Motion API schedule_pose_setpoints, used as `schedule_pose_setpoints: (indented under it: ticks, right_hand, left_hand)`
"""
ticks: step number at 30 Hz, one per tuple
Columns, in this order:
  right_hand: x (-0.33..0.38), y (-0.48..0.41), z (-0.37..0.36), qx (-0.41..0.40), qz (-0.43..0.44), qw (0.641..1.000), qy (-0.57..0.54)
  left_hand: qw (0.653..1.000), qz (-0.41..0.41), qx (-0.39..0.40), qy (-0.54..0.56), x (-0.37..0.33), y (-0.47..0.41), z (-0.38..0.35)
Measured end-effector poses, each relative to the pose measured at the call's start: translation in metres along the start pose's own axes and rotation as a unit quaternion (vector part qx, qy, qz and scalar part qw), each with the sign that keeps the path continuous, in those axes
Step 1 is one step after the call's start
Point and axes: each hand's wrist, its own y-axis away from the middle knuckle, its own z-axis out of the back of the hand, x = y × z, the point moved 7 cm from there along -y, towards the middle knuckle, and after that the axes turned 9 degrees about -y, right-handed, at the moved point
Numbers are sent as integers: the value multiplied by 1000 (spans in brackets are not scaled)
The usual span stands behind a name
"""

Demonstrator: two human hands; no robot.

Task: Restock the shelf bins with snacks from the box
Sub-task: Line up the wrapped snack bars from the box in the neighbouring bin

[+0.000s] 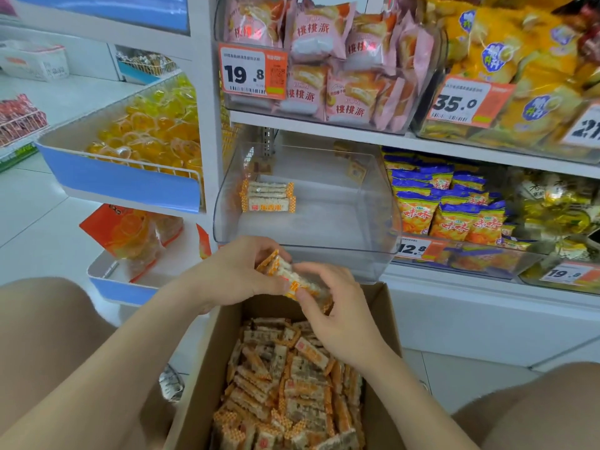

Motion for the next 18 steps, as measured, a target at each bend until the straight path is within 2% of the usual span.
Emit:
schedule_pose_setpoints:
  ticks: [4, 6, 8, 10, 12, 15, 18]
  right_hand:
    - [5, -15, -8, 61, -16, 998, -25]
    - [14, -30, -7, 47, 6, 999, -13]
    - [26, -52, -1, -6, 41, 999, -1]
    - [26, -81, 4, -51, 49, 997, 39]
    - [14, -116, 4, -40, 25, 992, 118]
    - [-16, -160, -10, 89, -39, 966, 240]
    - [-46, -186, -30, 195, -95, 935, 280]
  left_hand:
    - [998, -57, -6, 41, -15, 5, 14]
    - [994, -85, -51, 54, -20, 4, 24]
    - [980, -76, -182, 29, -16, 1, 44]
    - [944, -56, -325, -2, -7, 3, 67]
    - [918, -9, -393, -44, 9, 1, 81]
    - [926, 81, -346, -126, 38, -16, 85]
    - [936, 108, -296, -160, 47, -29, 85]
